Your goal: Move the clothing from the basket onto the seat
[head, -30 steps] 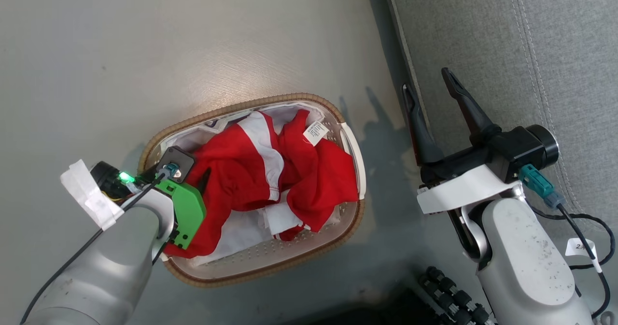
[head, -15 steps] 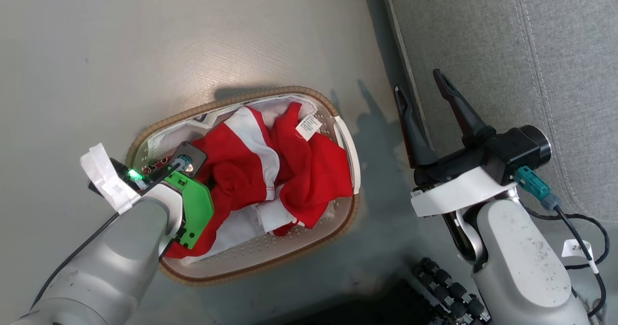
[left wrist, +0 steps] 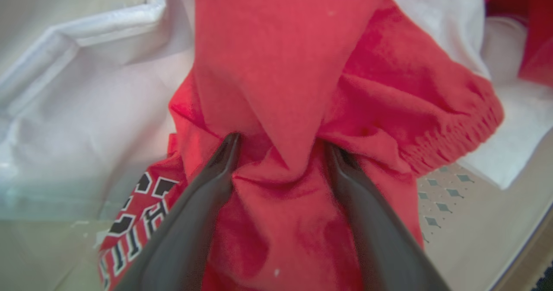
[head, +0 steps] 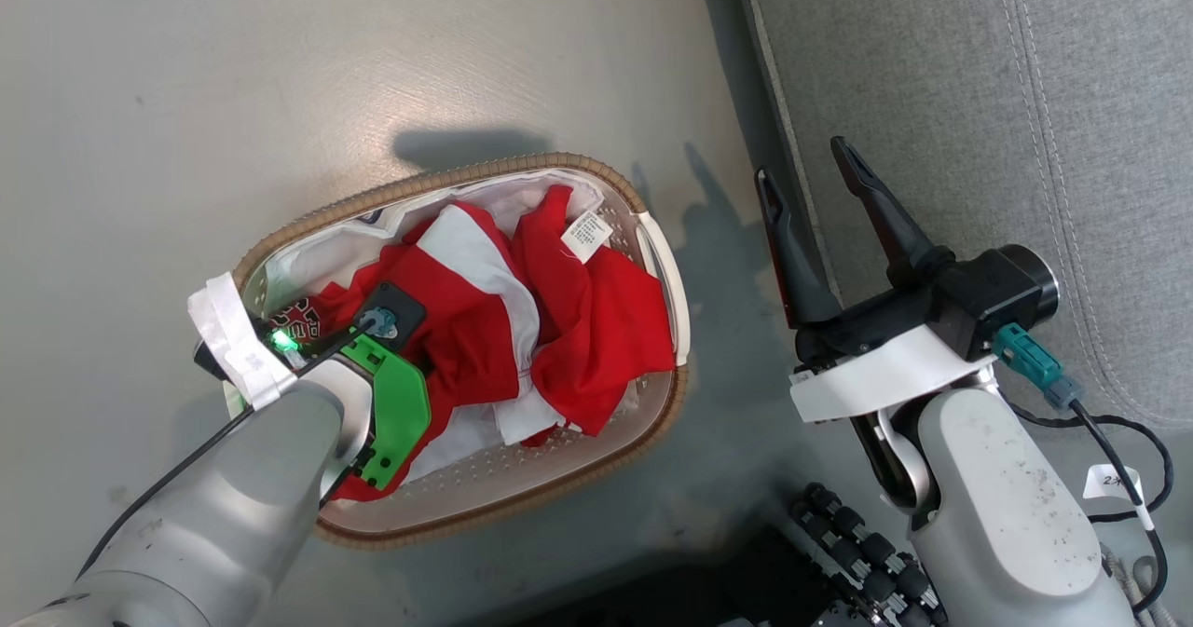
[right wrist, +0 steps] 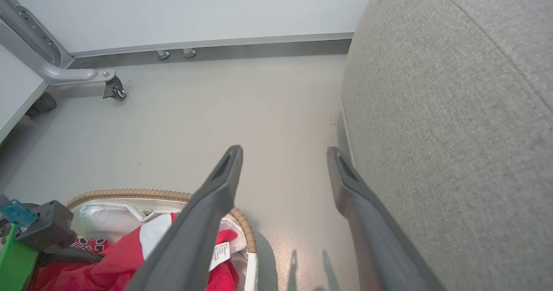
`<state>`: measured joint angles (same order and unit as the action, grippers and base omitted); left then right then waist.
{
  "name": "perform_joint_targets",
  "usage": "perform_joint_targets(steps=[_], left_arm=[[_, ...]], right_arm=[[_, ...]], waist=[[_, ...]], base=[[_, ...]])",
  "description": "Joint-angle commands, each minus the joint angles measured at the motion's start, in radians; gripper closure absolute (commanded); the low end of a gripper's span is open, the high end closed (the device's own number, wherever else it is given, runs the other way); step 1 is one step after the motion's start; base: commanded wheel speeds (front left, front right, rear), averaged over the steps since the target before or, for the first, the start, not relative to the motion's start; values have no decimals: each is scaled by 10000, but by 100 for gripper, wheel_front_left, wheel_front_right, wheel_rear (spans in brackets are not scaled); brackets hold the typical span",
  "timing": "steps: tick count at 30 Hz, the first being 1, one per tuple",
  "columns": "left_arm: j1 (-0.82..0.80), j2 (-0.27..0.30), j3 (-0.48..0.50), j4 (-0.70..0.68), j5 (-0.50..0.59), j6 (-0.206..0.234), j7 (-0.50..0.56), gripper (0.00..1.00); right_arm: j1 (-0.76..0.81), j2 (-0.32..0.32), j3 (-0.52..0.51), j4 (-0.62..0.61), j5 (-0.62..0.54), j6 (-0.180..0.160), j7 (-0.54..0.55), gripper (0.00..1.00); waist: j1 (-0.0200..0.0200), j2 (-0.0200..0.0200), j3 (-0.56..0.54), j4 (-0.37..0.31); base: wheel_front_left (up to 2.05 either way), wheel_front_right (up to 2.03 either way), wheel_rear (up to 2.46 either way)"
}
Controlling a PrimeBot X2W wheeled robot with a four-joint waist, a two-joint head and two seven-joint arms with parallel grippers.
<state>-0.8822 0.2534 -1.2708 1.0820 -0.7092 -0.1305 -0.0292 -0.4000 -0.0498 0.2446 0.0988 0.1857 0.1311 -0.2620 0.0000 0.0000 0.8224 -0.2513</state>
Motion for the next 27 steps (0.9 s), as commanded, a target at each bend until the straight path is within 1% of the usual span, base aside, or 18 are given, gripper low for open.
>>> perform_joint_targets(steps=[1, 2, 3, 7, 11, 19, 27], left_arm=[[12, 120, -37, 7, 7, -4, 16, 39], [42, 138, -46, -4, -62, -4, -4, 75], [69, 144, -51, -22, -171, -4, -68, 100], [214, 226, -80, -161, -370, -4, -136, 100], [347, 245, -89, -326, -710, -4, -459, 100], [994, -43, -102, -419, -1398, -4, -1607, 100], [1761, -243, -104, -656, -1916, -4, -2304, 100]], right_arm=[[33, -24, 18, 6, 48, -7, -44, 0], [28, -24, 24, 24, 55, -7, -44, 0], [29, -24, 19, 37, 66, -7, -44, 0], [14, -26, -23, 104, 87, -7, -46, 0], [-49, -27, 26, 222, 194, -7, -44, 0], [204, -30, -38, 561, 426, -7, -44, 0], [662, -30, -178, 1138, 552, -7, -44, 0]], waist=[[0, 0, -6, -3], [0, 0, -22, 1], [0, 0, -43, 10], [0, 0, -236, 85], [0, 0, -631, 206], [0, 0, -2038, 628], [0, 0, -3503, 1133]], base=[[0, 0, 0], [0, 0, 0], [0, 0, 0], [0, 0, 0], [0, 0, 0], [0, 0, 0], [0, 0, 0]])
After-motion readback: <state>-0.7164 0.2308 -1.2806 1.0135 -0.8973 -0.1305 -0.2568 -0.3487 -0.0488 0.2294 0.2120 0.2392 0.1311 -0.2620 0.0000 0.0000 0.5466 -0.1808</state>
